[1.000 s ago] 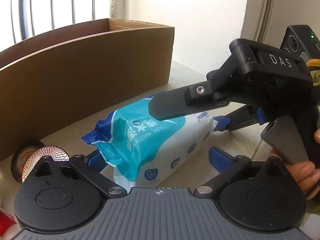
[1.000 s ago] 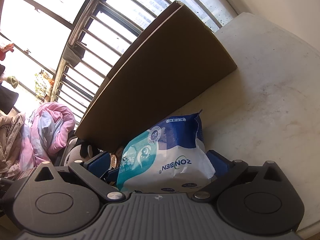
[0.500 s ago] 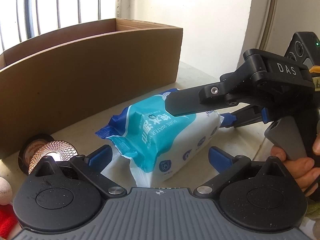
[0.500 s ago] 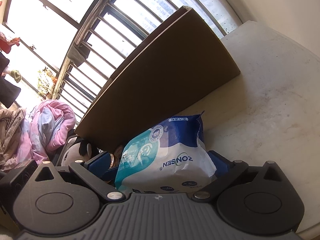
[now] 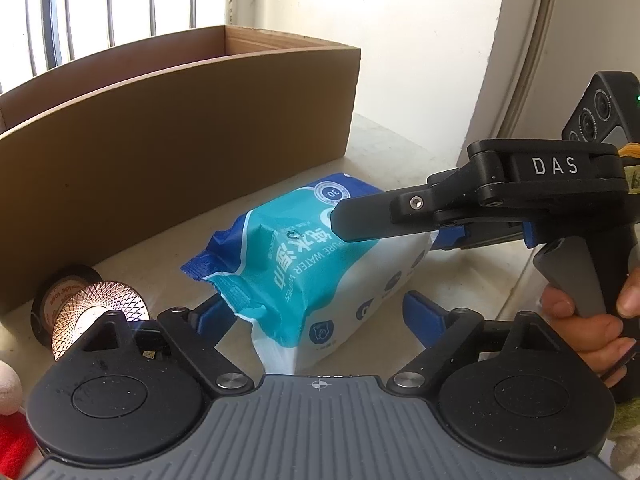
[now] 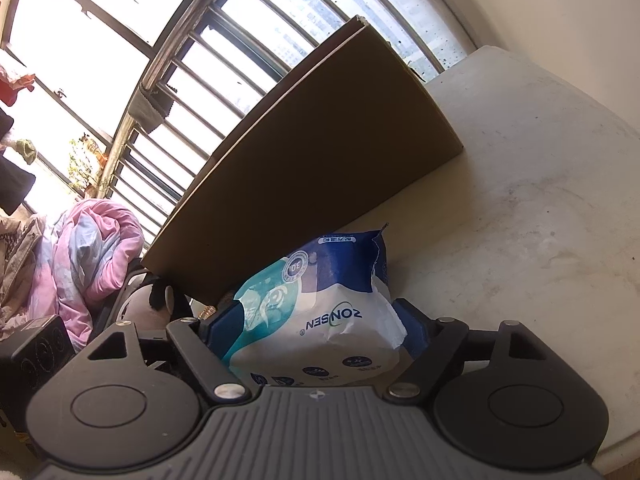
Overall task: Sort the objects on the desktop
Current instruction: 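Lift the wet-wipes pack slightly with the right gripper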
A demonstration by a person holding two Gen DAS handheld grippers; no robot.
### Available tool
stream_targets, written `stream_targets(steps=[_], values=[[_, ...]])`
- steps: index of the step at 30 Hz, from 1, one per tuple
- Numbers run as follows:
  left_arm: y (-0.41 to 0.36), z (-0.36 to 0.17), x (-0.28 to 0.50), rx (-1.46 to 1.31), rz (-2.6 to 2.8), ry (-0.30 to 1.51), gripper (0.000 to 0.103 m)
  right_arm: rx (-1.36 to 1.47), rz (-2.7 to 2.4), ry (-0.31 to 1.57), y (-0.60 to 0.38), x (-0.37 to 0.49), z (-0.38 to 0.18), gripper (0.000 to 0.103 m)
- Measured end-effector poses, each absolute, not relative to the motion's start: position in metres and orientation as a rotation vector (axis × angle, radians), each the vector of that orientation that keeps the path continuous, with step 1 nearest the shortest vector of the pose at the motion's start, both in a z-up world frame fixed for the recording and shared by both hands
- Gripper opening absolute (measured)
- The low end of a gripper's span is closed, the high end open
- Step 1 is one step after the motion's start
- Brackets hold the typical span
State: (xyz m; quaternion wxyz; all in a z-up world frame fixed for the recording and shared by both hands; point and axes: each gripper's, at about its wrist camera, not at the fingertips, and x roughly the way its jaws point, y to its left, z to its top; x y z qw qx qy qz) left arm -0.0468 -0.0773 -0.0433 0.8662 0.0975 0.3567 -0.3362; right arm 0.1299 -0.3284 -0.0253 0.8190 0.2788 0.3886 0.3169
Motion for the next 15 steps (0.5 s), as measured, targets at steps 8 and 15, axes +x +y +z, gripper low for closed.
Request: stream_targets(steps=[8, 15], values=[[-0.073, -0.046, -0.055, 0.184, -0.727, 0.759, 0.071, 0.543, 0.662, 0.834, -0.322, 0.131, -0.020, 0.080], [-0.075, -0.048, -0.049, 0.177, -0.729, 0.744, 0.064, 0.527, 0.644, 0.833, -0.317, 0.128, -0.016, 0.078]])
